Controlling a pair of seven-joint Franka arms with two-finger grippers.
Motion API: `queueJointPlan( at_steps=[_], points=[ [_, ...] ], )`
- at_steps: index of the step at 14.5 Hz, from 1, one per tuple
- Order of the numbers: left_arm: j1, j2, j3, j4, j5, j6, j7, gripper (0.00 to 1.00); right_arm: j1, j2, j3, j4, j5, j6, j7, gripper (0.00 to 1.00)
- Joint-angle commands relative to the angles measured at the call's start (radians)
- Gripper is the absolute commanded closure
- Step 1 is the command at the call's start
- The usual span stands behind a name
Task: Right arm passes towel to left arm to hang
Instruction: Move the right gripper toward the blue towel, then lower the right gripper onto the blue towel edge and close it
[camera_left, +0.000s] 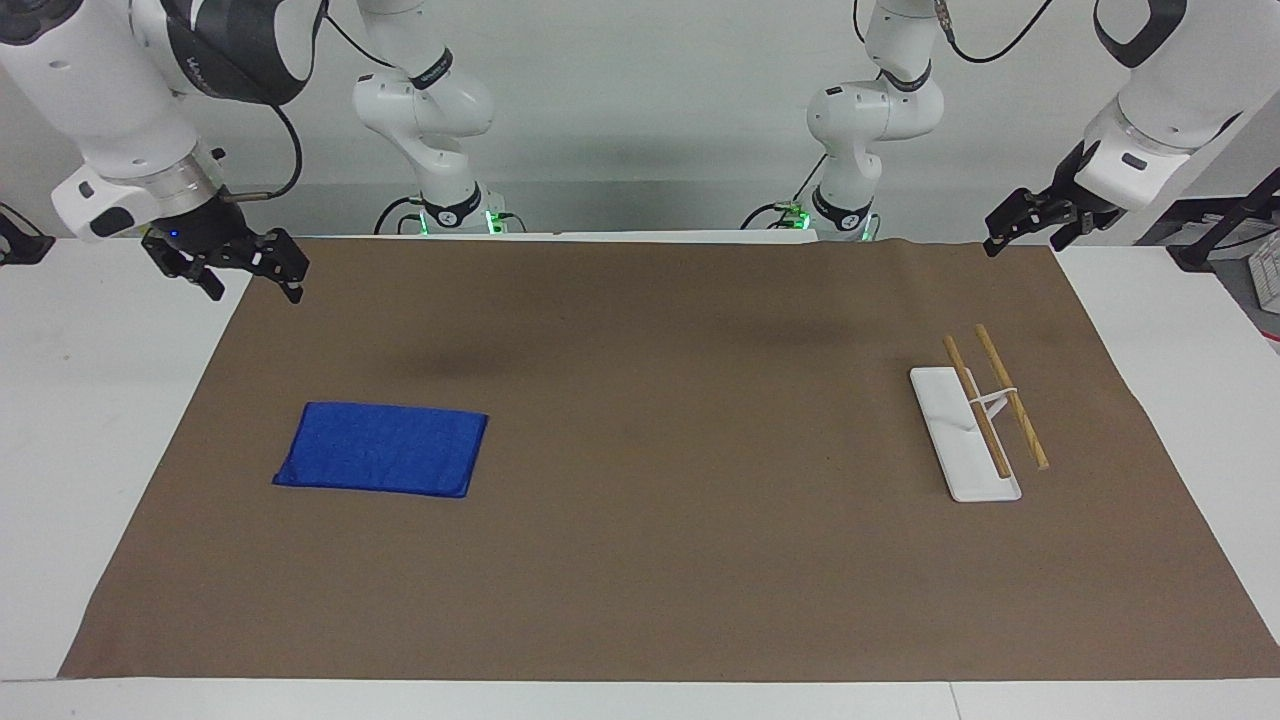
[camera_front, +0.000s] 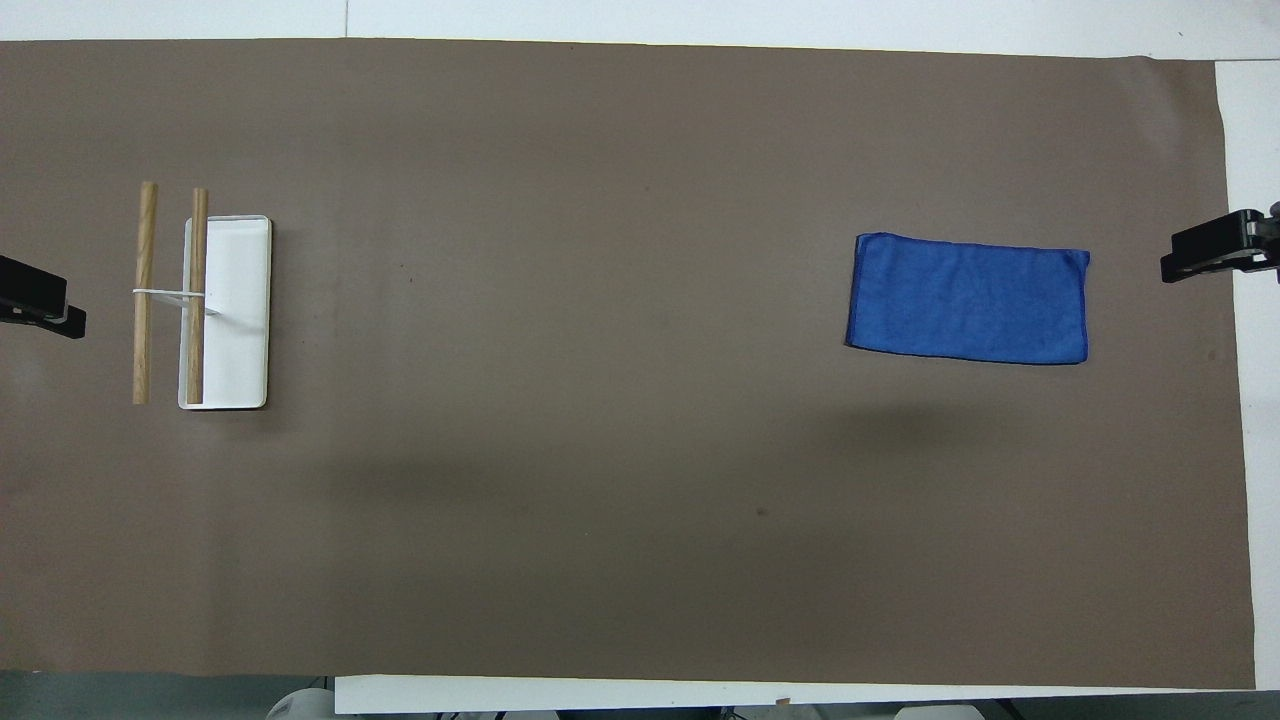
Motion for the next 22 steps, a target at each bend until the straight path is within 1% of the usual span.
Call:
queueJointPlan(
  at_steps=[1, 2, 3, 4, 6, 9, 11, 12, 14, 18, 22],
  points=[
    [0.009, -0.006, -0.004, 0.007, -0.009, -0.019, 0.006, 0.00, -0.009, -0.014, 0.004, -0.061, 0.016, 0.014, 0.014, 0.01],
    [0.009, -0.008, -0.004, 0.007, -0.009, -0.019, 0.006, 0.00, -0.009, -0.014, 0.005, -0.064, 0.016, 0.015, 0.015, 0.01],
    [0.009, -0.006, -0.004, 0.007, -0.009, -0.019, 0.006, 0.00, -0.009, -0.013, 0.007, -0.093, 0.016, 0.040, 0.015, 0.01],
    [0.009, -0.006, -0.004, 0.007, -0.009, -0.019, 0.006, 0.00, -0.009, -0.014, 0.012, -0.146, 0.016, 0.105, 0.014, 0.01],
    [0.009, -0.006, -0.004, 0.007, -0.009, -0.019, 0.006, 0.00, -0.011, -0.016, 0.012, -0.241, 0.016, 0.243, 0.003, 0.01],
    [0.009, -0.006, -0.004, 0.007, -0.009, -0.019, 0.006, 0.00, -0.011, -0.010, 0.012, -0.428, 0.016, 0.533, -0.008, 0.01],
    [0.009, -0.006, -0.004, 0.007, -0.009, -0.019, 0.006, 0.00, -0.006, 0.004, 0.015, -0.513, 0.016, 0.687, -0.009, 0.02],
    [0.009, -0.006, -0.004, 0.007, -0.009, -0.019, 0.006, 0.00, -0.003, 0.027, 0.019, -0.527, 0.016, 0.728, -0.008, 0.02],
    [0.009, -0.006, -0.002, 0.007, -0.009, -0.019, 0.006, 0.00, -0.003, 0.082, 0.033, -0.527, 0.019, 0.771, 0.002, 0.02],
    [0.009, -0.006, -0.004, 0.007, -0.009, -0.019, 0.006, 0.00, -0.006, 0.181, 0.042, -0.529, 0.047, 0.833, -0.001, 0.02],
    [0.009, -0.006, -0.002, 0.007, -0.009, -0.019, 0.006, 0.00, -0.005, 0.228, 0.048, -0.529, 0.047, 0.876, 0.000, 0.02]
  ],
)
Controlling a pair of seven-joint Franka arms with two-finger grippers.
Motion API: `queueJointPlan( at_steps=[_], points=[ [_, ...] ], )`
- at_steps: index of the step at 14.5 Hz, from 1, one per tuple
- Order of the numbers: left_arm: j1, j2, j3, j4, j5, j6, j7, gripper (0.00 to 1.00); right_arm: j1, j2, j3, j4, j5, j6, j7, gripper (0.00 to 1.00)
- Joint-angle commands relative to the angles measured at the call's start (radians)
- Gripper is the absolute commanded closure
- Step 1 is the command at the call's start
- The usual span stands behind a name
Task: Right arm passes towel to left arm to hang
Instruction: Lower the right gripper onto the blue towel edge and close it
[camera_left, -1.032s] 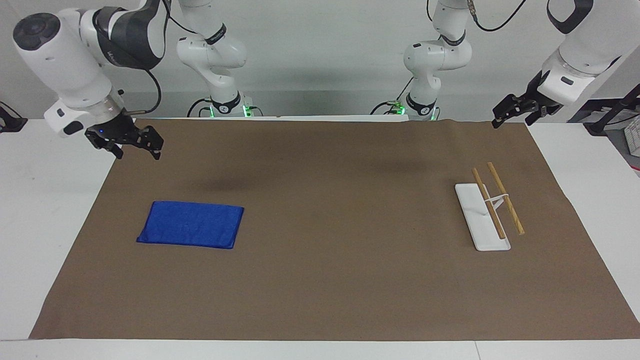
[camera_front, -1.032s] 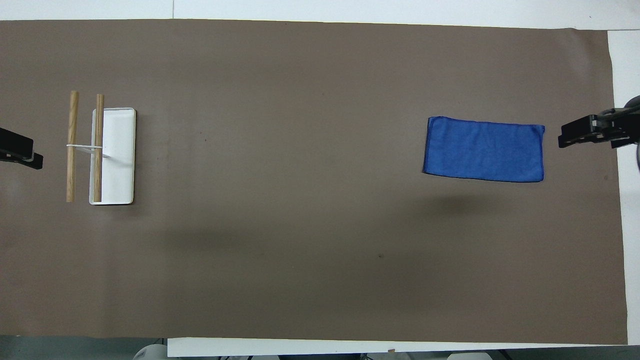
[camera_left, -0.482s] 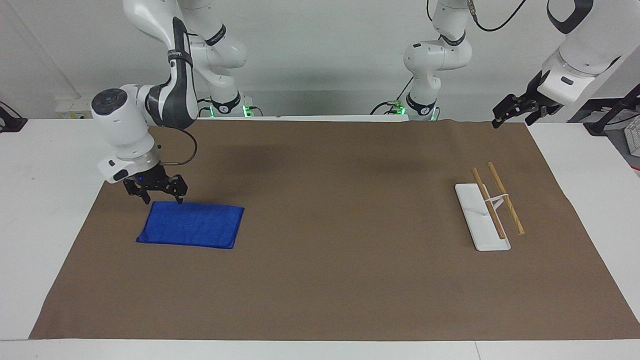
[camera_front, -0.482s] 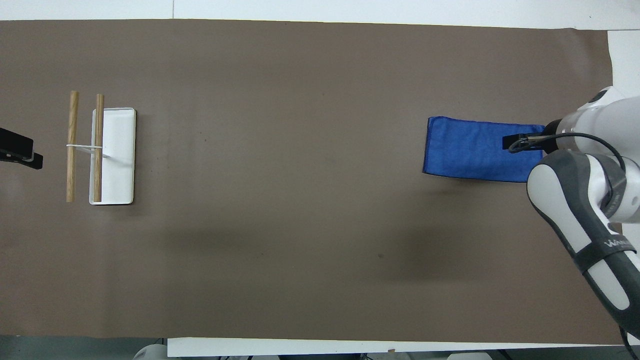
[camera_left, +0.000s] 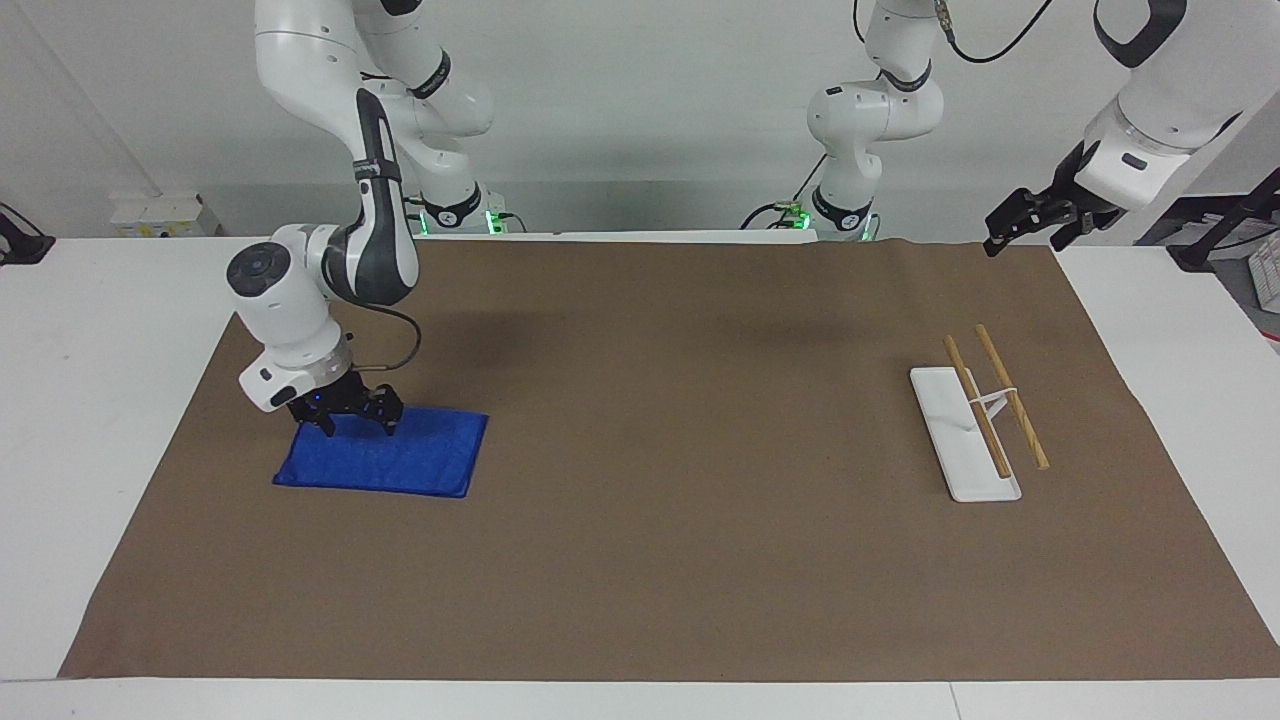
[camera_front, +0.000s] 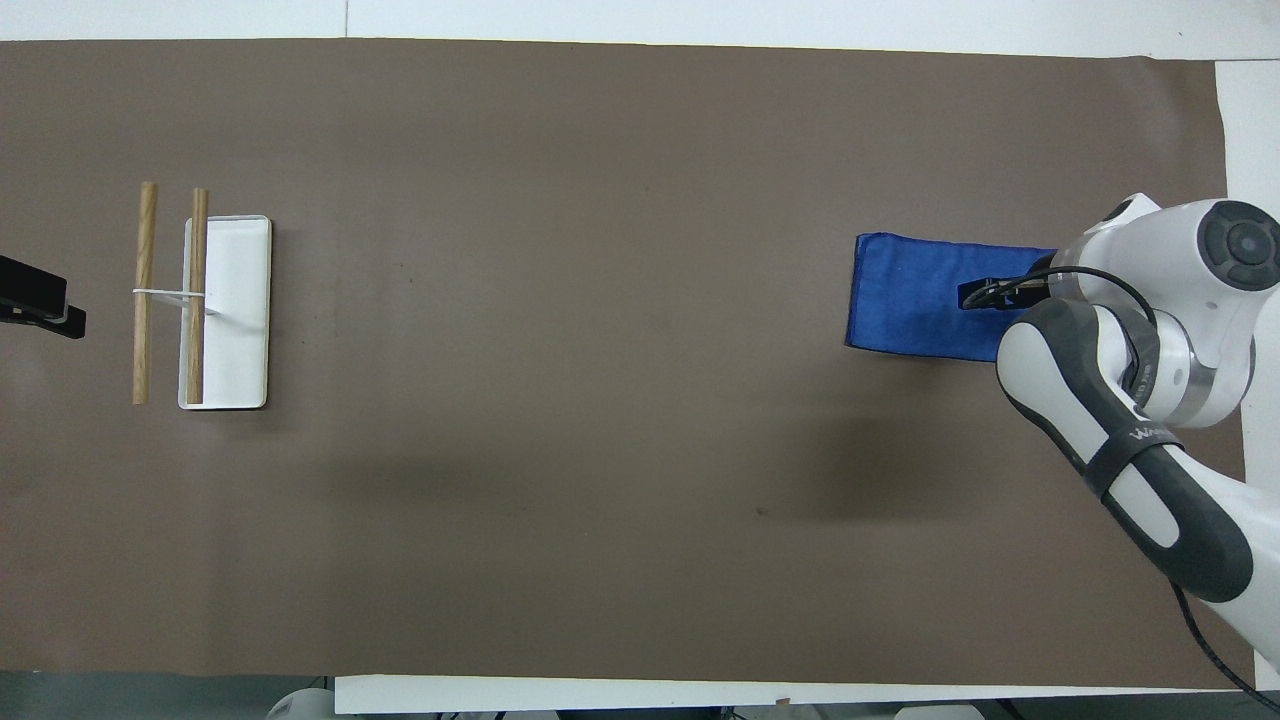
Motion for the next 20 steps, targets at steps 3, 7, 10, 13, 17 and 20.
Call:
queueJointPlan(
  at_steps=[3, 7, 10, 13, 17, 20],
  points=[
    [0.009, -0.006, -0.004, 0.007, -0.009, -0.019, 0.006, 0.00, -0.007, 0.019, 0.011, -0.001, 0.015, 0.036, -0.003, 0.20],
    [0.009, -0.006, -0.004, 0.007, -0.009, -0.019, 0.006, 0.00, -0.005, 0.028, 0.011, -0.008, 0.015, 0.038, -0.006, 0.24],
    [0.009, -0.006, -0.004, 0.007, -0.009, -0.019, 0.006, 0.00, -0.005, 0.031, 0.012, -0.009, 0.015, 0.038, -0.006, 0.24],
    [0.009, -0.006, -0.004, 0.007, -0.009, -0.019, 0.006, 0.00, -0.005, 0.034, 0.012, -0.014, 0.015, 0.038, -0.007, 0.43],
    [0.009, -0.006, -0.004, 0.007, -0.009, -0.019, 0.006, 0.00, -0.007, 0.034, 0.012, -0.011, 0.015, 0.035, -0.006, 1.00],
    [0.009, -0.006, -0.004, 0.007, -0.009, -0.019, 0.006, 0.00, -0.008, 0.026, 0.018, -0.001, 0.015, 0.019, 0.015, 1.00]
  ],
)
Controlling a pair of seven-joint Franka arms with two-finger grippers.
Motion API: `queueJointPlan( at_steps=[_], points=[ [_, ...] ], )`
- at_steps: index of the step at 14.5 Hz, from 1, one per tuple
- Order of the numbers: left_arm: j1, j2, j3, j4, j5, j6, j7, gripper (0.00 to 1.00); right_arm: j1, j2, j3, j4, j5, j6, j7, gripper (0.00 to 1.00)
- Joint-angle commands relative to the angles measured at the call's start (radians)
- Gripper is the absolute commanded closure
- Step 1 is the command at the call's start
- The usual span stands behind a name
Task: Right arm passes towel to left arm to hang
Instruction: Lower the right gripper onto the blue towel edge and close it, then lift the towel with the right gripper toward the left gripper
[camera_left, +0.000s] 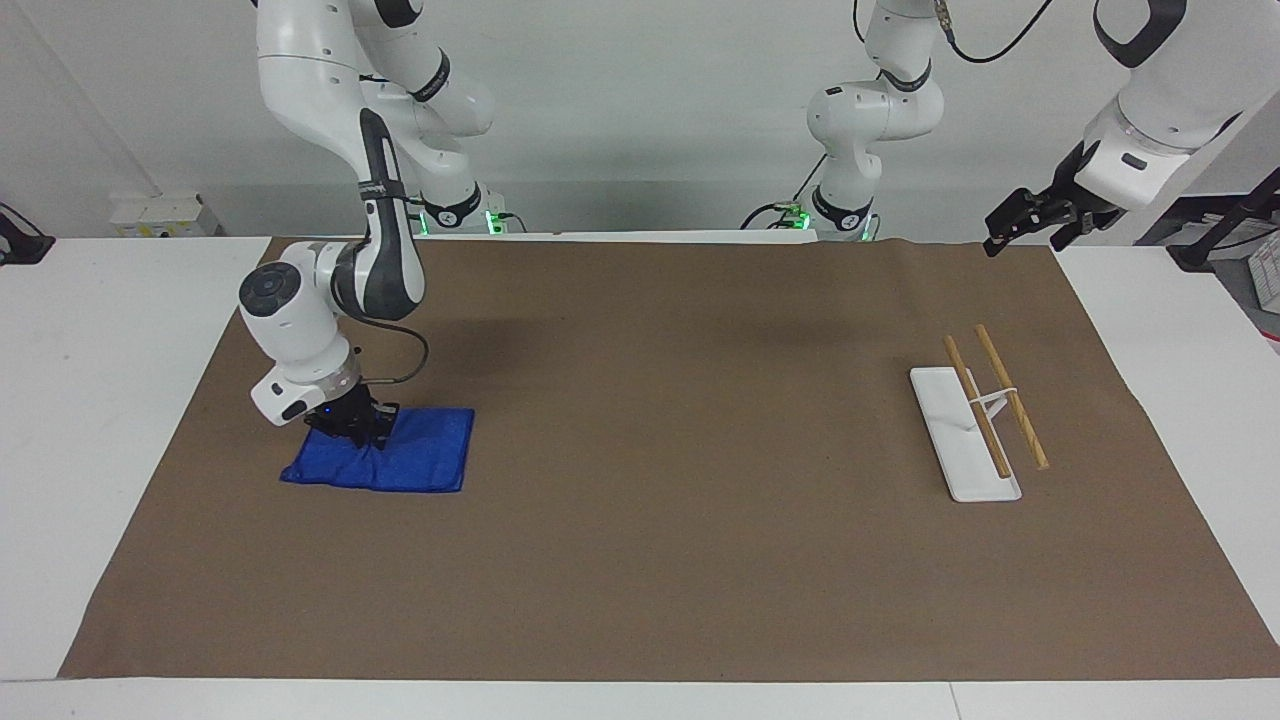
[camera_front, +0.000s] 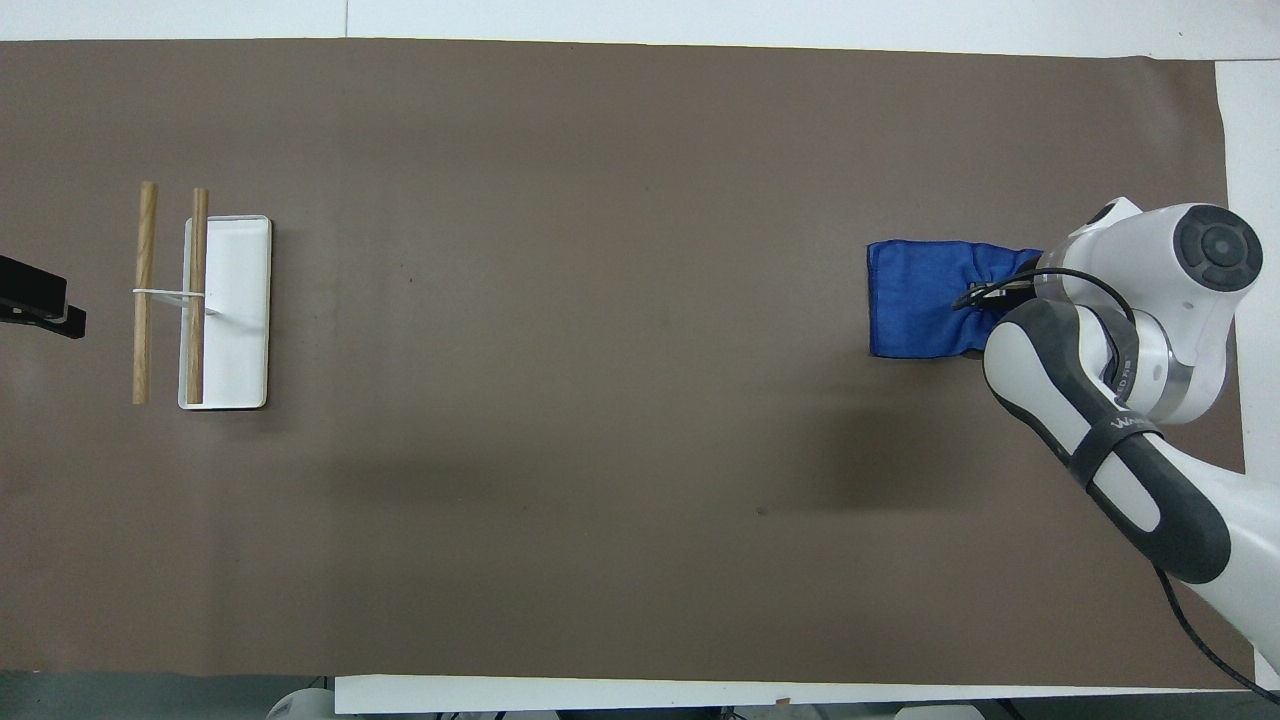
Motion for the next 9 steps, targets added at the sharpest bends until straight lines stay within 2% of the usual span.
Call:
queueJointPlan(
  at_steps=[1, 6, 9],
  points=[
    [0.009, -0.008, -0.002, 0.007, -0.009, -0.019, 0.006, 0.00, -0.008, -0.002, 0.017, 0.009, 0.013, -0.031, 0.052, 1.00],
    [0.009, -0.006, -0.004, 0.007, -0.009, -0.019, 0.006, 0.00, -0.014, -0.033, 0.086, 0.171, 0.074, -0.356, 0.299, 1.00],
    [0.007, -0.006, -0.004, 0.007, -0.009, -0.010, 0.005, 0.00, -0.014, -0.056, 0.149, 0.242, 0.136, -0.495, 0.521, 1.00]
  ],
)
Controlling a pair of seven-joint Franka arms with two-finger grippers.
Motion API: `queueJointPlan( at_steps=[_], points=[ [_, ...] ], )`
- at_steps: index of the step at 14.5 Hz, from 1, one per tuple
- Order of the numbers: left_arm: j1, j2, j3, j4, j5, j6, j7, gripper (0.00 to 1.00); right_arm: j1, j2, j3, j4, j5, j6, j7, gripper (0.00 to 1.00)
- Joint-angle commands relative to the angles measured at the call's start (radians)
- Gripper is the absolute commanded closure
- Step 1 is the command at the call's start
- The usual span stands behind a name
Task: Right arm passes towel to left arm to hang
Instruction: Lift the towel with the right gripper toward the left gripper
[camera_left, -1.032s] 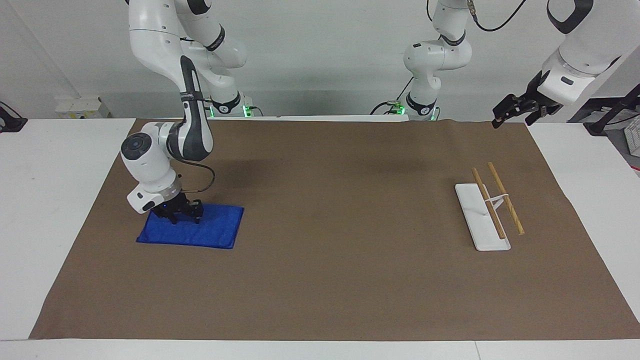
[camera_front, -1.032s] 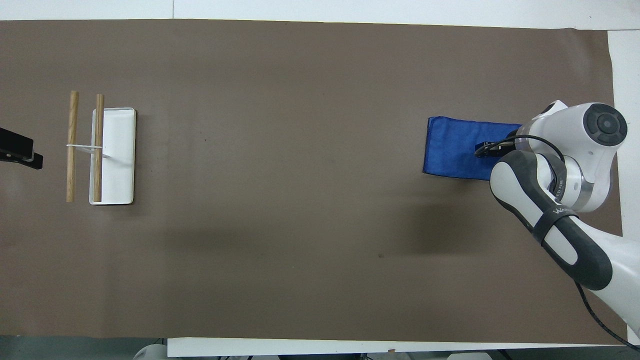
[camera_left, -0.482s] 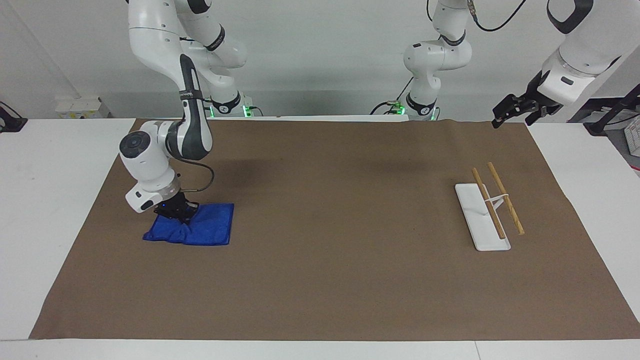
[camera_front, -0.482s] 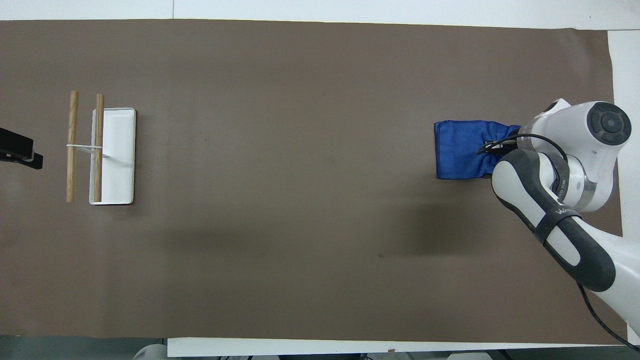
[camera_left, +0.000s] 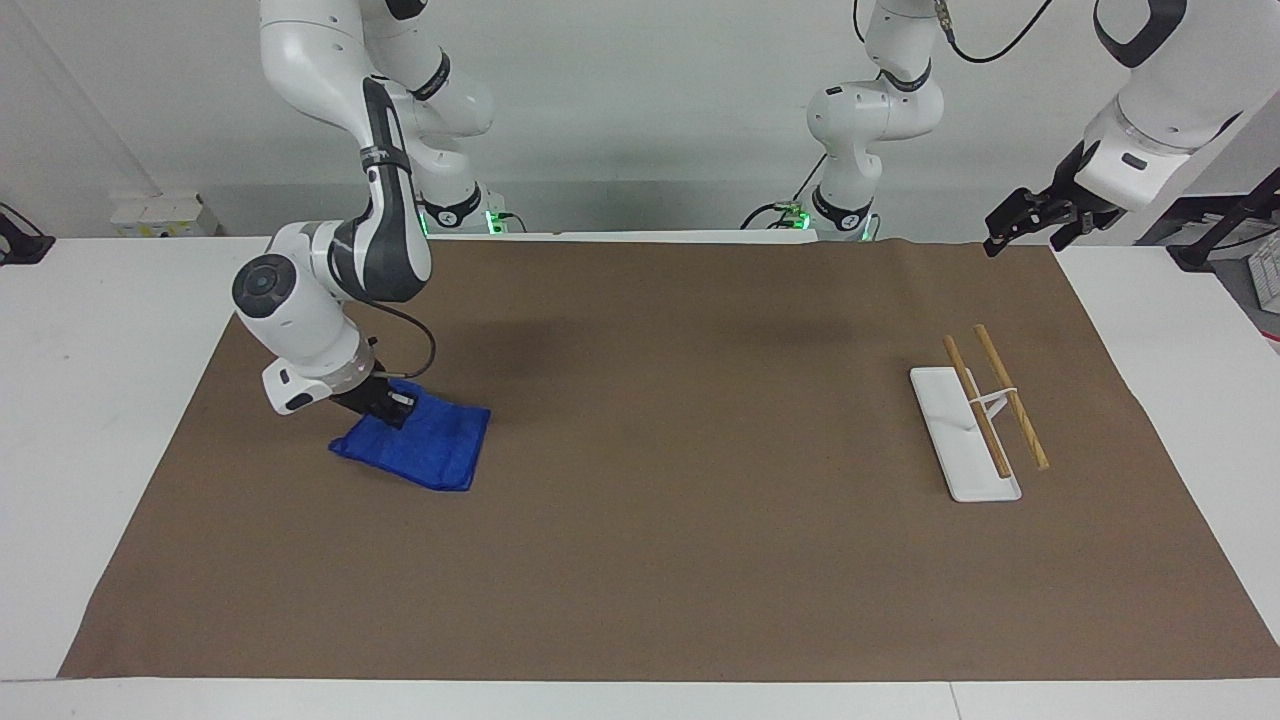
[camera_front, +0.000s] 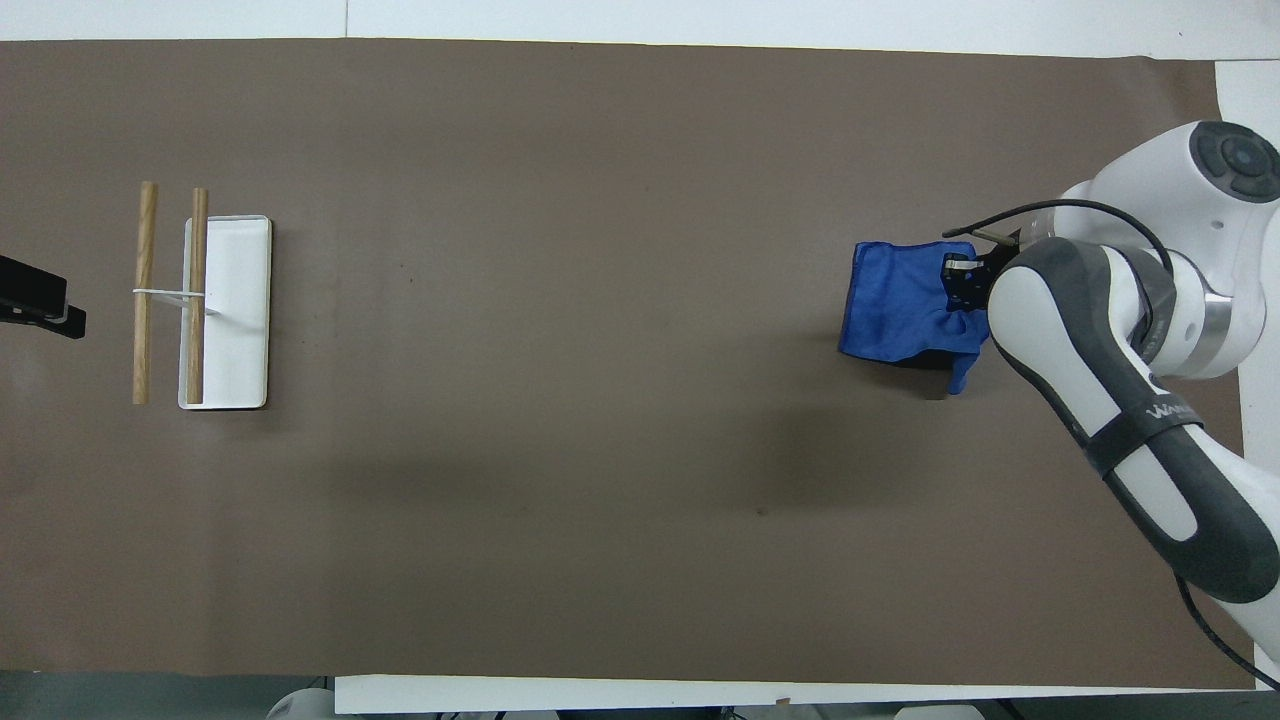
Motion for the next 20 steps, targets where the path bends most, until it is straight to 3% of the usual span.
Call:
queueJointPlan(
  at_steps=[1, 3, 5, 7, 9, 15, 17, 20],
  points=[
    [0.010, -0.008, -0.002, 0.005, -0.009, -0.016, 0.001, 0.00, -0.013, -0.018, 0.089, 0.064, 0.039, -0.104, 0.242, 1.00],
    [0.007, -0.009, -0.001, -0.001, -0.009, -0.005, -0.069, 0.00, -0.013, -0.023, 0.164, 0.115, 0.091, -0.151, 0.443, 1.00],
    [0.006, -0.021, -0.004, -0.046, -0.055, 0.057, -0.280, 0.00, -0.013, -0.023, 0.232, 0.151, 0.175, -0.161, 0.609, 1.00],
    [0.010, -0.070, -0.001, -0.172, -0.210, 0.199, -0.587, 0.00, -0.012, -0.023, 0.308, 0.188, 0.228, -0.154, 0.743, 1.00],
    [0.003, -0.101, -0.001, -0.275, -0.293, 0.318, -0.751, 0.00, -0.010, -0.017, 0.362, 0.234, 0.319, -0.126, 0.844, 1.00],
    [-0.056, -0.118, -0.013, -0.392, -0.505, 0.516, -1.224, 0.00, -0.004, -0.014, 0.522, 0.268, 0.482, 0.143, 1.122, 1.00],
    [-0.115, -0.133, -0.013, -0.439, -0.511, 0.618, -1.282, 0.01, -0.001, -0.002, 0.581, 0.291, 0.482, 0.244, 1.252, 1.00],
    [-0.162, -0.117, -0.013, -0.444, -0.513, 0.651, -1.296, 0.03, 0.002, 0.018, 0.649, 0.294, 0.482, 0.380, 1.340, 1.00]
  ],
)
